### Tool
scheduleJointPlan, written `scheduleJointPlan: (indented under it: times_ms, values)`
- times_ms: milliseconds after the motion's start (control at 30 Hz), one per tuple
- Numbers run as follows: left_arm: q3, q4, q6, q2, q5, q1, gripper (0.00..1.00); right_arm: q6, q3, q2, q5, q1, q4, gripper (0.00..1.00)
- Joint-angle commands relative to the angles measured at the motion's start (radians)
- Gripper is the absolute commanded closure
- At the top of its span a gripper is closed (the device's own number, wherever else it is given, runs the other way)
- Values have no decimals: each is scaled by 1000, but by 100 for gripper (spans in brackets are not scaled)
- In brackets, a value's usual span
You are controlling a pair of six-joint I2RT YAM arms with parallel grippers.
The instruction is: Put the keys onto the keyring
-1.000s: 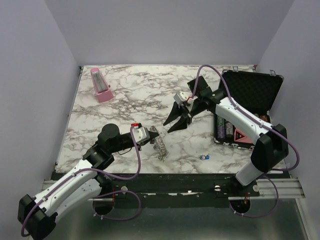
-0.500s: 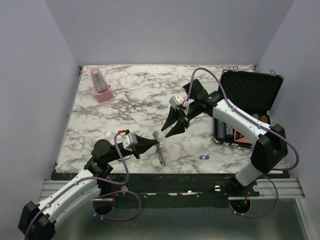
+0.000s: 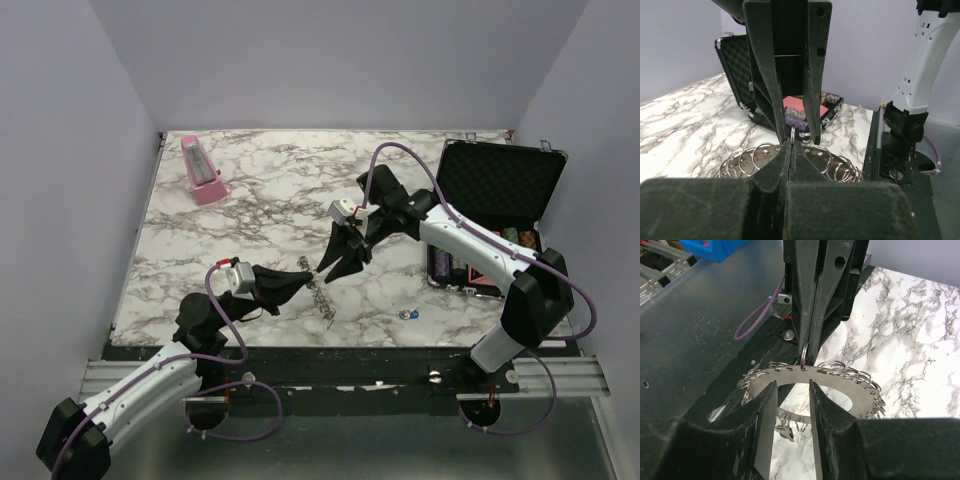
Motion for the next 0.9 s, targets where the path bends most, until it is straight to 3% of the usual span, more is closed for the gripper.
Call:
scheduleJointPlan:
  times_ms: [0, 600, 867]
  values:
    - [-16, 140, -52, 14, -41, 4, 100, 39, -11, 11, 7, 8, 38, 61]
    - [-19, 197, -85, 81, -50, 6, 100, 146, -25, 5, 10, 22, 134, 65]
    - [-25, 203, -89, 84, -58, 4, 100, 231, -28, 7, 41, 23, 202, 85]
